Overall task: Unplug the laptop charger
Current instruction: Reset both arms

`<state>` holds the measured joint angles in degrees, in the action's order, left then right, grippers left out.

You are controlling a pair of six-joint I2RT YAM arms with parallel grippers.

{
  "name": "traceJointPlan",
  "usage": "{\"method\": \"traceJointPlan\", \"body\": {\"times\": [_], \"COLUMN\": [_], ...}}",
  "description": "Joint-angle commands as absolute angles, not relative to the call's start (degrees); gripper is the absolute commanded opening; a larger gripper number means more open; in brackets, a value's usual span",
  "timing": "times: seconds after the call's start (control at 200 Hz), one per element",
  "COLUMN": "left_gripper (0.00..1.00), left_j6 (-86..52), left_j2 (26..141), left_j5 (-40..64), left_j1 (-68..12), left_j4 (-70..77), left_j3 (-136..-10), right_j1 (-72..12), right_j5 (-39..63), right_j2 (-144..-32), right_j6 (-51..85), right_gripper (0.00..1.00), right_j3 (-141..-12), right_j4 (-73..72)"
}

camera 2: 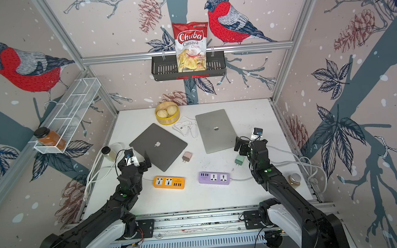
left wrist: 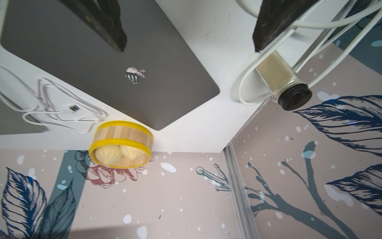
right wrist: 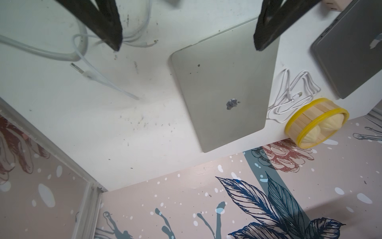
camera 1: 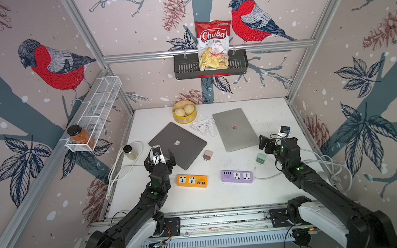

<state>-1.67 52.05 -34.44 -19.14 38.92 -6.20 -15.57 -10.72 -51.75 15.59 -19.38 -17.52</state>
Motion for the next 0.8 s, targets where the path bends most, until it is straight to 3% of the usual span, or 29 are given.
{"method": "traceJointPlan", "body": {"times": [0.0,0.205,0.39,0.595,0.685,0.76,0.796], "left_gripper": [0.96,0.96,0.96,0.95,0.96,0.96,0.96], "left_j6": [-0.1,0.1,2.3,1.8,0.7,1.4,1.5], "left_j2": [56.3,74.1,86.3,90.4,88.2,90.0,89.7], "left_j5": [-29.9,-22.6,-19.6,-15.8,-16.1,-16.2,-16.6], "left_j1": [-13.8,-7.9,-6.5,-4.9,-4.8,-4.8,-5.0], "left_j4": [55.8,68.8,77.5,81.0,74.5,79.9,80.0], "left_j3": [-3.1,-7.7,-11.5,-11.5,-12.8,-11.6,-11.4], "right_j1": [-13.9,-3.4,2.1,1.6,0.6,-0.3,-0.3], "right_j5": [-14.2,-10.5,-3.6,0.5,0.5,-0.3,0.8], "right_j2": [-51.4,-55.2,-61.8,-76.2,-80.9,-89.6,-87.2], "right_j6": [8.8,6.9,9.5,4.8,2.6,2.0,1.0], "right_gripper": [1.00,1.00,1.00,1.00,1.00,1.00,1.00], "right_j3": [-15.9,-13.3,-7.5,-8.4,-6.9,-7.5,-9.2], "right_j4": [-30.1,-37.7,-56.7,-70.6,-76.8,-86.7,-77.9]}}
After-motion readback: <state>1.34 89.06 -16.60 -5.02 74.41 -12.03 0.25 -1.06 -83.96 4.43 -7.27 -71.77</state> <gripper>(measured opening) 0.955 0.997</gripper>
